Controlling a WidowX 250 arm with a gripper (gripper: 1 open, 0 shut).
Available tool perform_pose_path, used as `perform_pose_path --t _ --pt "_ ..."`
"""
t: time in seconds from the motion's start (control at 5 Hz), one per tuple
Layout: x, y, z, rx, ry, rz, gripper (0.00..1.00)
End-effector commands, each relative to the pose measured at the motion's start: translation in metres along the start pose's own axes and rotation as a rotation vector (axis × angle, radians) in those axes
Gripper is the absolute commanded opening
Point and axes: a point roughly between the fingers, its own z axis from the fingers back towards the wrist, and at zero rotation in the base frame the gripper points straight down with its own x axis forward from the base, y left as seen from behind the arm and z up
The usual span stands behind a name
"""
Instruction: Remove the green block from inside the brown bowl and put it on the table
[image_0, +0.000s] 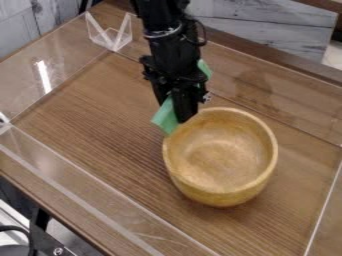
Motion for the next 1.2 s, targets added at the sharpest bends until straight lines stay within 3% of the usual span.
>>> perform_pose_path --t 0.0,1.0 --pt "-0.002 0.004 0.012 0.023 -0.041 -0.018 0.0" --pt "-0.036 0.011 0.023 0.01 0.015 0.03 0.0"
